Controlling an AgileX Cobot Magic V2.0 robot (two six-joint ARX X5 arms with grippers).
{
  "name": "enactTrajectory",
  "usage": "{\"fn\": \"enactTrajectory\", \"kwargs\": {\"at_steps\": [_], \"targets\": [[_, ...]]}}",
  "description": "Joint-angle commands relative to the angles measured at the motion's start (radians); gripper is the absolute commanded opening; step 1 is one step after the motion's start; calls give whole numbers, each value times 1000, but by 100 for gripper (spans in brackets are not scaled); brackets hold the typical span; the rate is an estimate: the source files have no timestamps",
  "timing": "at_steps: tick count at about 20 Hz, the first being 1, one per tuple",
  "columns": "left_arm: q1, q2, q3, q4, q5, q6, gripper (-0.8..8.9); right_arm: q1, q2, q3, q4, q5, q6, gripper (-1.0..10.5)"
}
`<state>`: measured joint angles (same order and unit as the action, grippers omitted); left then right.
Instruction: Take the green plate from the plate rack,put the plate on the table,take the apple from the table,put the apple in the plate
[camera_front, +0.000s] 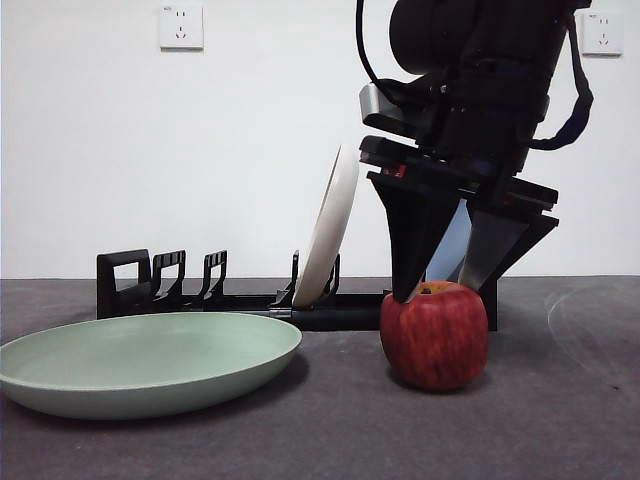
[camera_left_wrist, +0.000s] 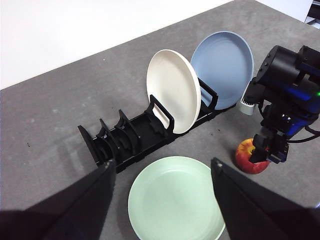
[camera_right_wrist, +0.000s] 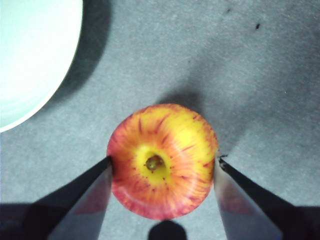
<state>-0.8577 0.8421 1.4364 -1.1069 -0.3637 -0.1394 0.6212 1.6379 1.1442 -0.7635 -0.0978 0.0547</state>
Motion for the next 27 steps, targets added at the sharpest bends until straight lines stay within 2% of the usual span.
{"fn": "enactTrajectory", "kwargs": {"at_steps": [1,3,8,13,16,21,27], "targets": [[3,-2,-2,-2,-4,0,322,2,14,-10,-14,-6,-7,78],[3,-2,-2,-2,-4,0,322,2,14,-10,-14,-6,-12,25],[3,-2,-2,-2,-4,0,322,2,14,-10,-10,2,-14,-12],[3,-2,-2,-2,-4,0,319,2,14,21,-29,1,-14,-12],[3,-2,-2,-2,-4,0,319,2,14,103,-95,-15,-14,-12],[3,-2,-2,-4,-4,1,319,20,14,304,-144,-145,-33,-12],[3,-39,-2,-37,-4,0,318,143,16,433,-17,-144,-29,-12]]}}
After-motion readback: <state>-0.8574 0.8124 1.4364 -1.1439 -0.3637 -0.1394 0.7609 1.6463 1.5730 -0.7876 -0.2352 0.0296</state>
